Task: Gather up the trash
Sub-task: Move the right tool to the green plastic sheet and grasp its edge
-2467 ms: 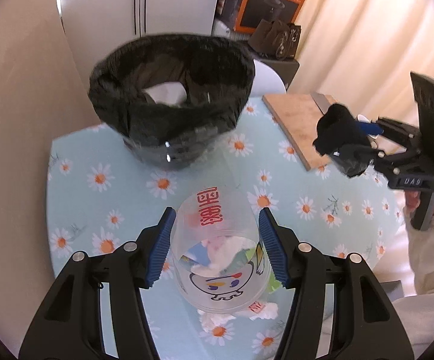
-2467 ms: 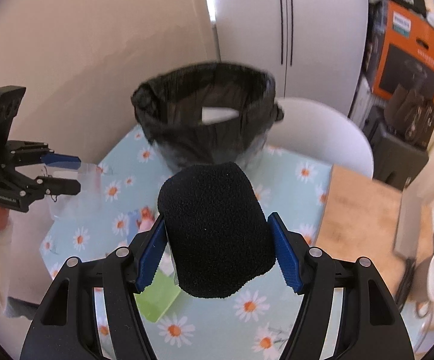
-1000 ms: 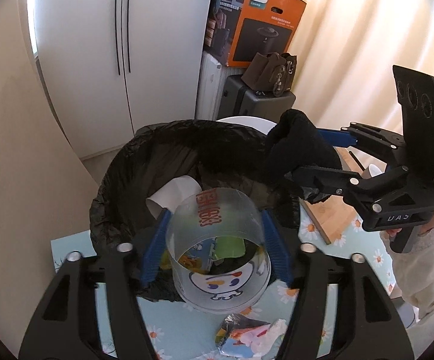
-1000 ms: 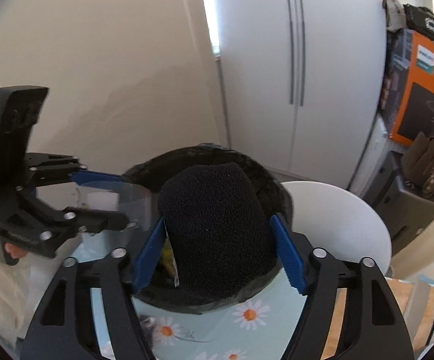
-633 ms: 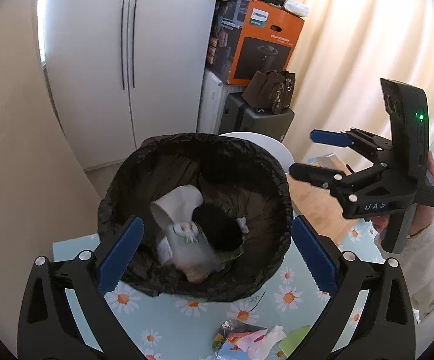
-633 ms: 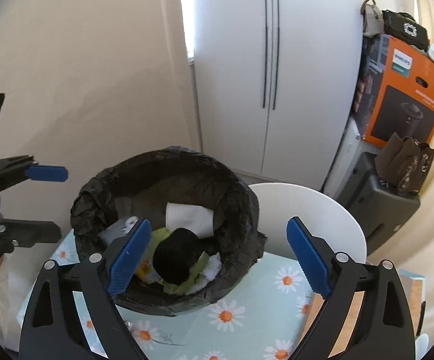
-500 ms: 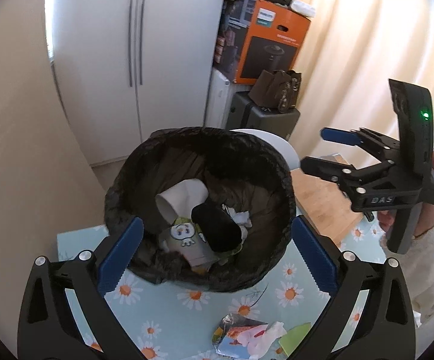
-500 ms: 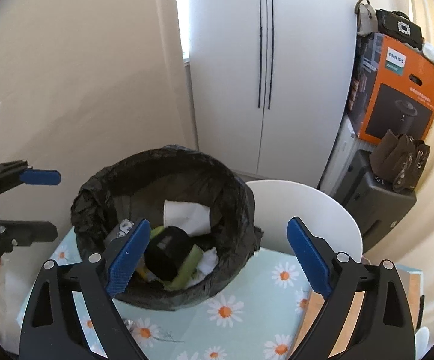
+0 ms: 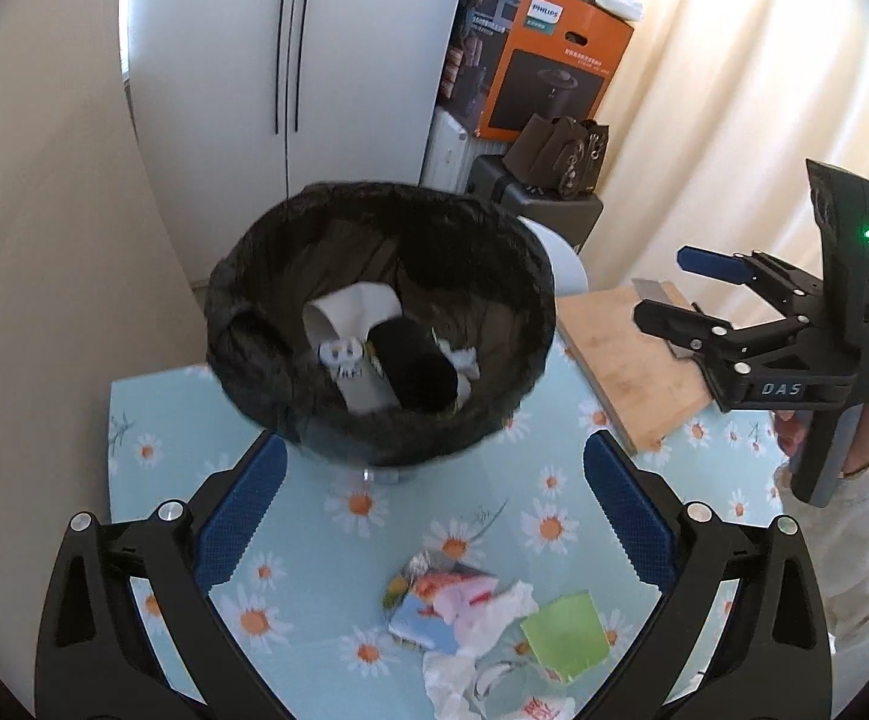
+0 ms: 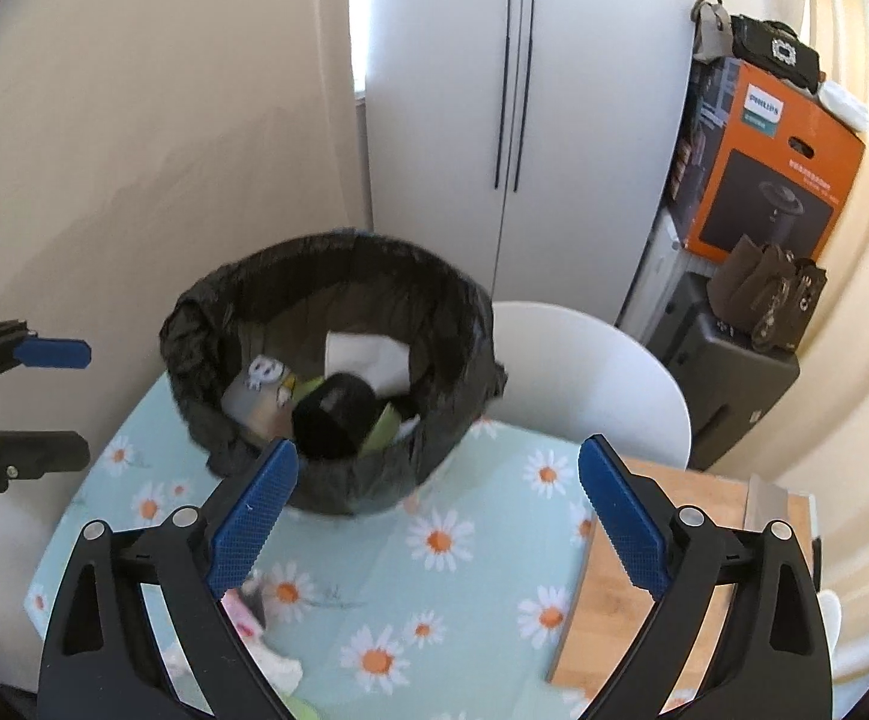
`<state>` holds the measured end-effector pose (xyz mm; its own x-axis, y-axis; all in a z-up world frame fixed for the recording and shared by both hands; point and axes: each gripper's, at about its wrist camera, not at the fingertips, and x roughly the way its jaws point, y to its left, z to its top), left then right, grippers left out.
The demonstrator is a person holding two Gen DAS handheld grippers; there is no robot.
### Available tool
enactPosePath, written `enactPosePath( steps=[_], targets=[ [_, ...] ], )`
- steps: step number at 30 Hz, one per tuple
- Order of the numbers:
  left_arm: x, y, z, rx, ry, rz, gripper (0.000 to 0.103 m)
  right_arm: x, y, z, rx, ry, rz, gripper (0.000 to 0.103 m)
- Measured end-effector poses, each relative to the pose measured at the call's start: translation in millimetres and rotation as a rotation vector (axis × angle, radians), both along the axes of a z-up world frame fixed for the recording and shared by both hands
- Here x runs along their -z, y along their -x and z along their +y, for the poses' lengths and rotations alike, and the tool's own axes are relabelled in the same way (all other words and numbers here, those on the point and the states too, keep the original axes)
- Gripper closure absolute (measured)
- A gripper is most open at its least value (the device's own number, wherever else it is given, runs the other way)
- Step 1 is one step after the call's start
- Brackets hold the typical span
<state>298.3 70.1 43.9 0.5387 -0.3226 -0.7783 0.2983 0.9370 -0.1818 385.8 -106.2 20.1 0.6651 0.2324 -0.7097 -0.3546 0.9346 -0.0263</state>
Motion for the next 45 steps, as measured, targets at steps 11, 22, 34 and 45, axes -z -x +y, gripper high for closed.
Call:
enactPosePath(
  steps=[11, 22, 34, 45],
  targets=[
    [21, 56, -8, 0.002, -0.001, 0.045, 0.006, 36, 55, 0, -0.025, 0.019, 0.092, 0.012],
    [50, 100, -8, 0.008, -0.02, 0.082, 0.006, 83, 93, 4, -0.025, 0.036, 0.193, 0.012],
    [87, 130, -3, -0.006, -0.036, 0.156, 0.006, 144, 113, 16, -0.035, 0.047, 0.343, 0.012],
    [124, 146, -2, -0.018, -0.03, 0.229, 0.006, 189, 132, 38, -0.089, 0.08, 0.435, 0.012]
  ],
)
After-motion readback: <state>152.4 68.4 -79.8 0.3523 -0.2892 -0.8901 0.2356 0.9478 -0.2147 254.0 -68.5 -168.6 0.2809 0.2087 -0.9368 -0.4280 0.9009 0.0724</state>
